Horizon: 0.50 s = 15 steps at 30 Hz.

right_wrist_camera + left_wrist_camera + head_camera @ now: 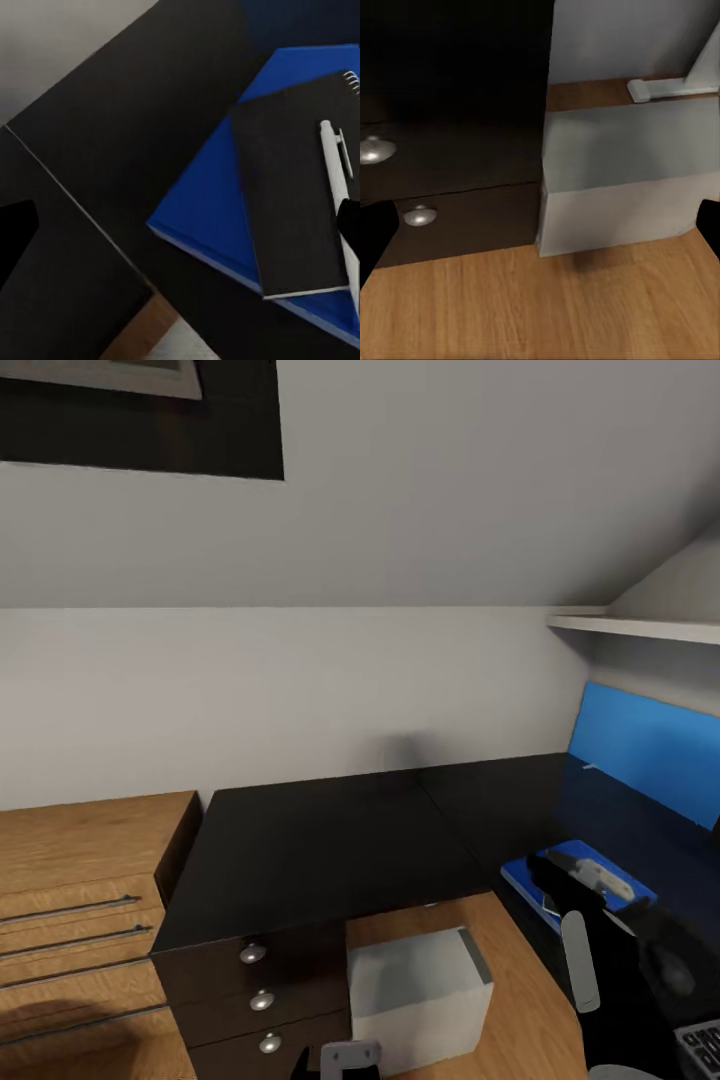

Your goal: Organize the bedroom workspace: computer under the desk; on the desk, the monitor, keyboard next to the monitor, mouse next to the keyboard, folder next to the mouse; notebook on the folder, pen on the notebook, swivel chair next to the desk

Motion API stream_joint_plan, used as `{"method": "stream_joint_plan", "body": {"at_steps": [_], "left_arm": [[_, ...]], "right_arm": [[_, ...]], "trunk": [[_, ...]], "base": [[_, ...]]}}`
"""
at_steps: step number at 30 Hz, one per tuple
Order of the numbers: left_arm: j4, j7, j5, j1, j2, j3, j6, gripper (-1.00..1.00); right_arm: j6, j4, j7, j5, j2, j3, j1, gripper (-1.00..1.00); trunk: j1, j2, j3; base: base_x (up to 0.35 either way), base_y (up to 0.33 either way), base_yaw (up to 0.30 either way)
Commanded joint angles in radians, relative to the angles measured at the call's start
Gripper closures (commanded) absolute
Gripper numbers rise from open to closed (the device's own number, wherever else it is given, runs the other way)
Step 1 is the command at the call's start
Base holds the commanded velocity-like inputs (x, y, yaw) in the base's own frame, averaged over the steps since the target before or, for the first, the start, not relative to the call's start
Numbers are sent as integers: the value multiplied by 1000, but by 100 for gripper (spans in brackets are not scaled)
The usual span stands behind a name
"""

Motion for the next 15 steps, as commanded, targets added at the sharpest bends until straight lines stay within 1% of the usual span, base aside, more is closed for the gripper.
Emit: {"method": "stream_joint_plan", "body": {"at_steps": [1,2,3,7,8,9,10,11,12,15], "left_arm": [[5,4,-1,-2,1,-4,-9,-100],[9,4,-9,-2,2,-4,-13,-100],[15,5,-25,-2,4,-2,-23,-100],[21,9,-44,-2,10,1,-41,-100],[26,10,-47,-2,17,3,-46,-100],[31,9,-47,-2,22,4,-48,-100],[54,7,-47,-2,35,6,-50,-100],[72,6,-45,-2,40,6,-52,-100],[118,4,-39,-2,49,7,-57,-100],[192,2,-11,-2,54,7,-71,-100]], "right_arm": [[4,-2,-6,-4,5,15,2,-100],[3,-1,-6,2,8,30,5,-100],[3,-1,-6,13,13,62,14,-100],[3,0,-6,26,18,130,34,-100],[3,2,-7,30,20,169,44,-100],[2,5,-8,32,20,189,48,-100],[1,16,-11,34,21,229,56,-100],[0,25,-12,35,21,250,59,-100],[-6,48,-14,36,22,290,63,-100],[-23,96,-16,38,23,361,67,-100]], "trunk": [[0,-1,-1],[0,-1,-1],[0,-1,-1],[0,-1,-1],[0,-1,-1],[0,-1,-1],[0,-1,-1],[0,-1,-1],[0,-1,-1],[0,-1,-1]], "base": [[-8,0,273],[-27,0,274],[-106,0,275],[-196,24,276],[-270,63,276],[-282,69,276],[-299,79,276],[-305,82,276],[-314,87,276],[-319,89,277]]}}
